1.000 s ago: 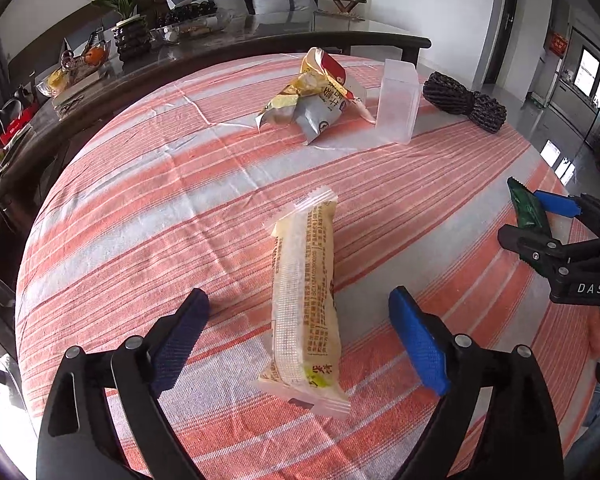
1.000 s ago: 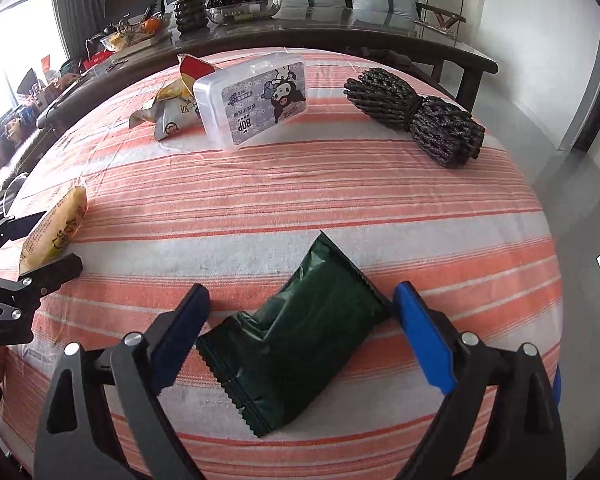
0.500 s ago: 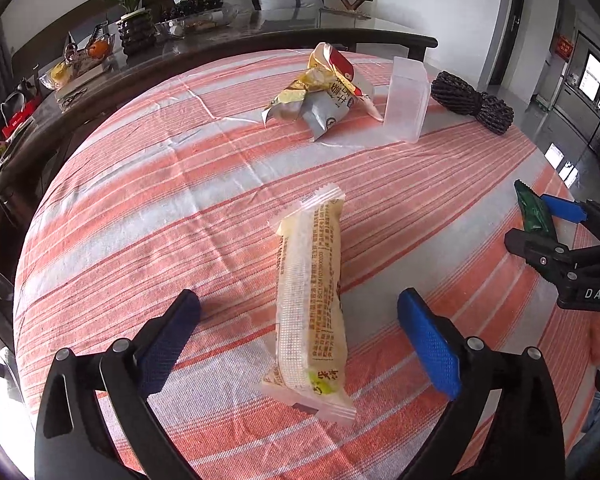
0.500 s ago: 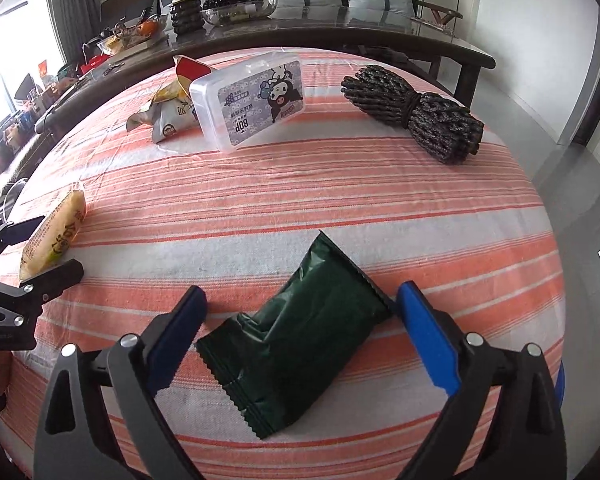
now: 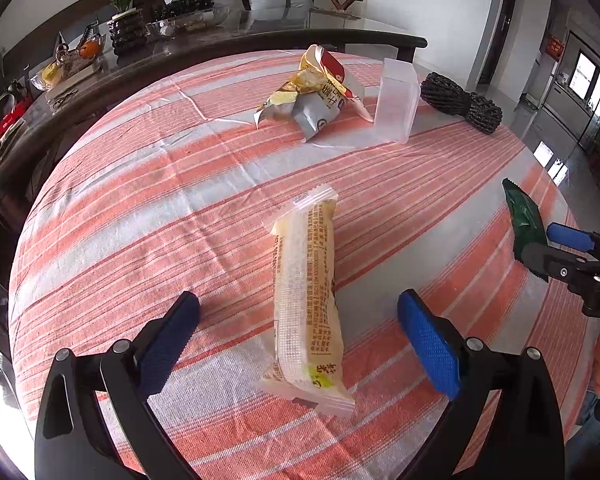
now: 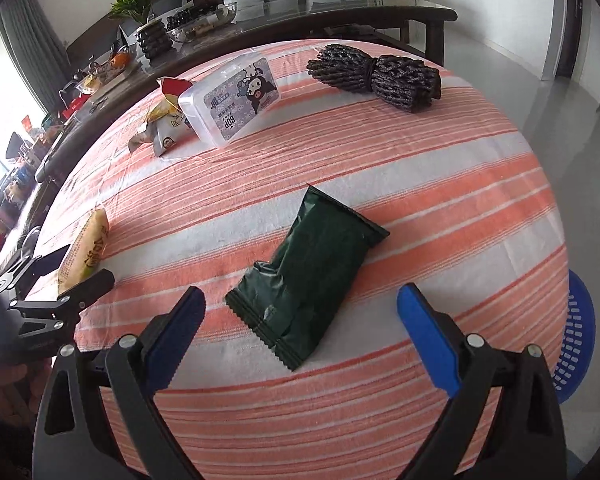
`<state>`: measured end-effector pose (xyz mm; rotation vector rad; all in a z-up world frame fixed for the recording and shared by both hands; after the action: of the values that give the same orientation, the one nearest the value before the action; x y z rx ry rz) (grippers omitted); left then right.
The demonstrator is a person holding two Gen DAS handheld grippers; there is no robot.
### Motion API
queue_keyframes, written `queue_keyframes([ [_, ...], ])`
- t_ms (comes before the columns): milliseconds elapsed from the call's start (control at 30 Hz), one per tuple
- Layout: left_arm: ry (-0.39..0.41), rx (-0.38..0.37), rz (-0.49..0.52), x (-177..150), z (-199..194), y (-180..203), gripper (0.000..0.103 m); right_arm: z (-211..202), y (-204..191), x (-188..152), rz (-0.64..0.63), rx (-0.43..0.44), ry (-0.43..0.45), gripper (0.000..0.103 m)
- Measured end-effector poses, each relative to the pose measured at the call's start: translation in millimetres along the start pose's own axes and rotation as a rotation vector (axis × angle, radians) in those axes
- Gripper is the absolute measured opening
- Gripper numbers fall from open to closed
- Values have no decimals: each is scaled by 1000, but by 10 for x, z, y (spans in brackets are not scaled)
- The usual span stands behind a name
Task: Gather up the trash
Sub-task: 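Grasp the cream bread wrapper with the left tool while the right tool grasps the green packet, then carry the bread wrapper and green packet to the blue basket and release both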
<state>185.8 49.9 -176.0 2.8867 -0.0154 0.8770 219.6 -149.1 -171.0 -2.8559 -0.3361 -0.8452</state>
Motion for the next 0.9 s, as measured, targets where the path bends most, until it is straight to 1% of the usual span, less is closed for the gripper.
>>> queue_keyframes([
  [33,-4,-1,1,-8,-19,-16,97,43,-27,19,-46,-34,-7,94],
  [67,-5,-1,2,-17,-45,-42,97,71,-42,13,-96,-66,-17,90],
  [100,-6,0,7,-34,-73,-66,97,59,-43,-5,-132,-71,-19,85],
  [133,-8,0,16,-50,-101,-87,97,30,-4,-34,-138,-59,-25,82],
  [167,-7,-3,27,-67,-128,-98,97,-12,51,-71,-142,-58,-37,76],
  [200,-8,-13,37,-71,-148,-102,97,-55,114,-105,-144,-69,-52,75],
  [233,-12,-30,45,-75,-159,-89,97,-100,177,-128,-133,-55,-55,75],
  [300,-20,-71,53,-55,-155,-33,97,-169,260,-130,-100,17,-55,76],
  [367,-32,-79,72,-12,-109,61,94,-179,262,-75,-115,22,-72,76],
  [433,-38,-55,107,46,-55,154,80,-119,237,20,-131,31,-98,76],
  [467,-42,-45,120,75,-25,187,76,-52,246,63,-113,47,-123,76],
  [500,-49,-35,124,112,8,192,74,7,261,105,-85,57,-140,76],
  [533,-57,-28,123,141,39,193,69,57,272,135,-69,56,-153,77],
  [567,-62,-29,121,166,61,184,62,72,267,170,-75,42,-150,74],
  [600,-57,-32,119,184,61,176,55,79,262,198,-85,18,-151,55],
  [633,-52,-29,119,198,51,164,30,64,264,218,-85,11,-147,41],
  [667,-54,-28,116,210,39,151,19,42,279,225,-73,25,-142,39],
  [767,-44,-75,88,229,-45,144,17,-116,298,218,-74,42,-102,38],
  [833,-29,-90,95,226,-108,221,17,-228,340,221,-63,66,-78,38],
  [900,-11,-124,100,235,-195,355,16,-352,397,218,-55,96,-48,38],
])
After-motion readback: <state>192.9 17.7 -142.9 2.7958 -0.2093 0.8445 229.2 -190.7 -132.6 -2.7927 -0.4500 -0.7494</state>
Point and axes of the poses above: each gripper's, at about its wrist camera, not at the fingertips, and z roughly the way its jaws point, y to its right, x to its top, the point moved 3 cm from there along z, roughly the way its jaws point, and after that the axes turned 9 degrees about -z, right-handed, at the moved point
